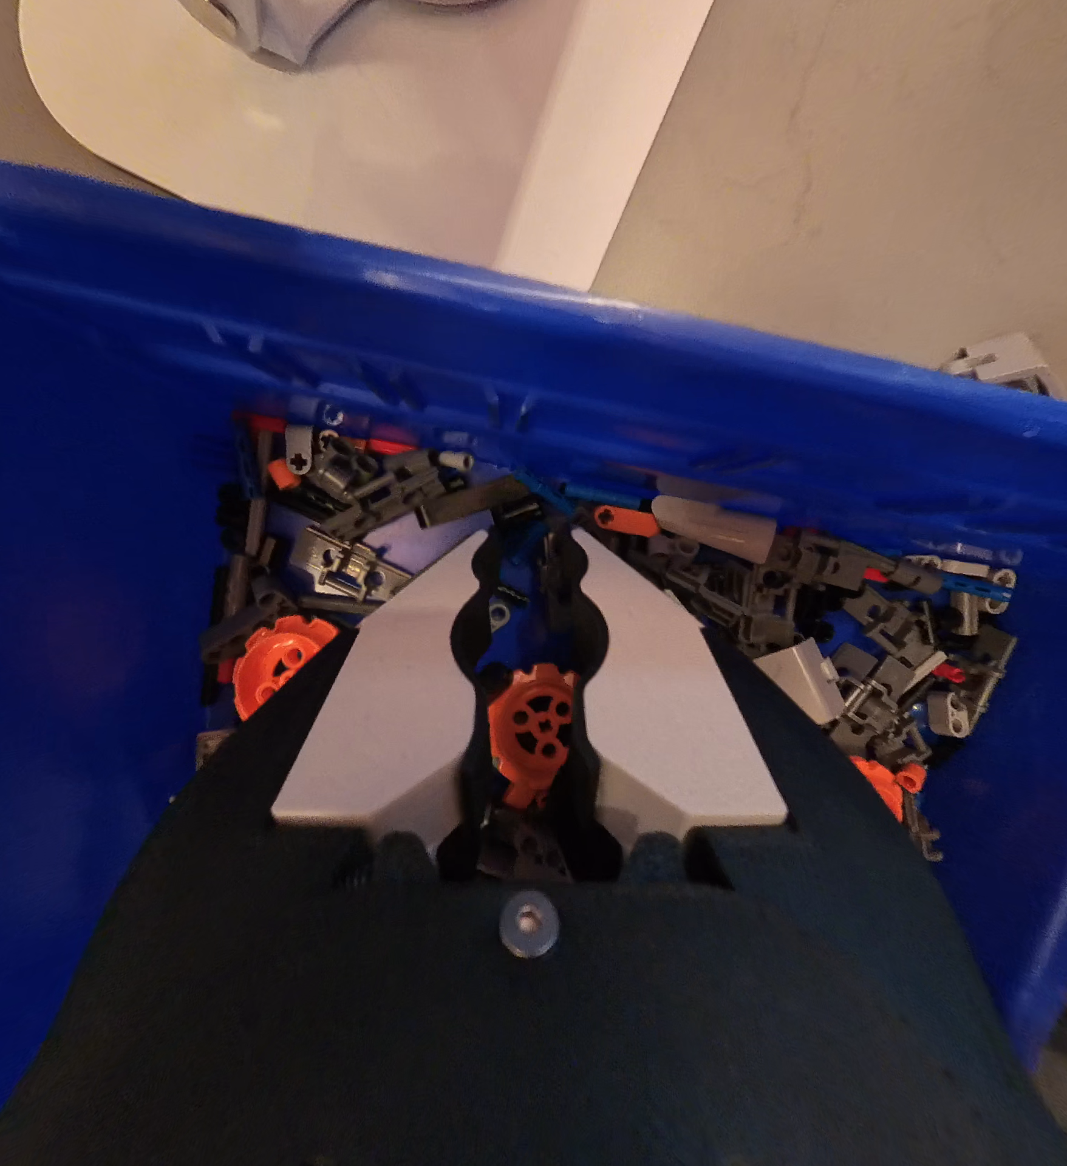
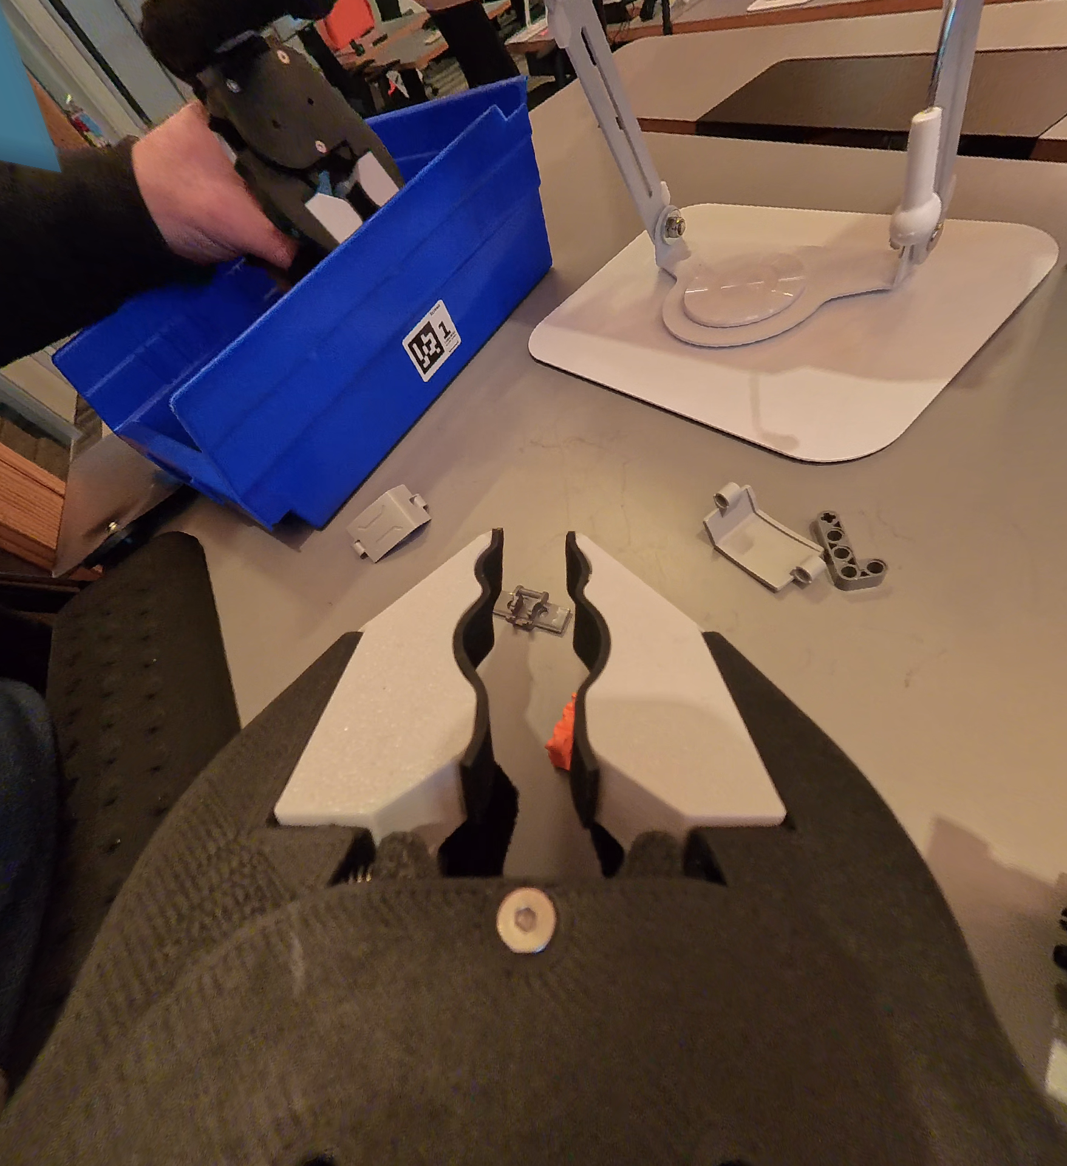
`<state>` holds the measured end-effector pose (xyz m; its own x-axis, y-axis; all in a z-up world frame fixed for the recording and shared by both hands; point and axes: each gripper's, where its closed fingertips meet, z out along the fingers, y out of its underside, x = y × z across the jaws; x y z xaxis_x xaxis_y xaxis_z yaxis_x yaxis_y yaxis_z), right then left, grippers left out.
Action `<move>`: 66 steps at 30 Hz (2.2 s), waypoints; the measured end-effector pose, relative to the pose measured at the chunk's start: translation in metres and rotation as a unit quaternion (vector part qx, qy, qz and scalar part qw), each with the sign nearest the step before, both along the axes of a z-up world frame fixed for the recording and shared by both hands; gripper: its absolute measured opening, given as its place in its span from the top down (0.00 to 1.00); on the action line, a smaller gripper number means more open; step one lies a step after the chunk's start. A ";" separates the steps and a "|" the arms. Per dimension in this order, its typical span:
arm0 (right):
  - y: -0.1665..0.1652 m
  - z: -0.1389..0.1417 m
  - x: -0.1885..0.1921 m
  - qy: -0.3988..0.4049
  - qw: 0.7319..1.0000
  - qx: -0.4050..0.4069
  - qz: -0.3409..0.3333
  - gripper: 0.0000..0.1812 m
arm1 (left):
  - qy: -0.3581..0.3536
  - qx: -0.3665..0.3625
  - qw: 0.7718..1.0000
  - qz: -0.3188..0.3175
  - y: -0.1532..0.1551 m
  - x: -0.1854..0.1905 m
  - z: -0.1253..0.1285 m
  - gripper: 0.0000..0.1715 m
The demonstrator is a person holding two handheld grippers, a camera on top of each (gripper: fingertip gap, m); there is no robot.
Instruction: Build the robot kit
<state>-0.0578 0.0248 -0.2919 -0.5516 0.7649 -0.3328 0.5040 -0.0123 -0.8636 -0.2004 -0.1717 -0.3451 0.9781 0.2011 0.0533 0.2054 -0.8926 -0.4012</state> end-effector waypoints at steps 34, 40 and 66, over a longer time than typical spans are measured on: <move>0.012 0.014 0.005 0.016 1.000 0.006 -0.004 0.91 | -0.045 0.046 0.992 -0.109 0.063 0.131 0.107 0.97; 0.019 0.010 0.009 0.007 1.000 0.007 -0.009 0.91 | -0.040 -0.017 0.983 -0.181 0.104 0.179 0.083 0.97; 0.032 0.009 0.009 0.010 0.999 0.002 -0.032 0.91 | 0.008 0.020 0.991 -0.132 0.084 0.143 0.095 0.96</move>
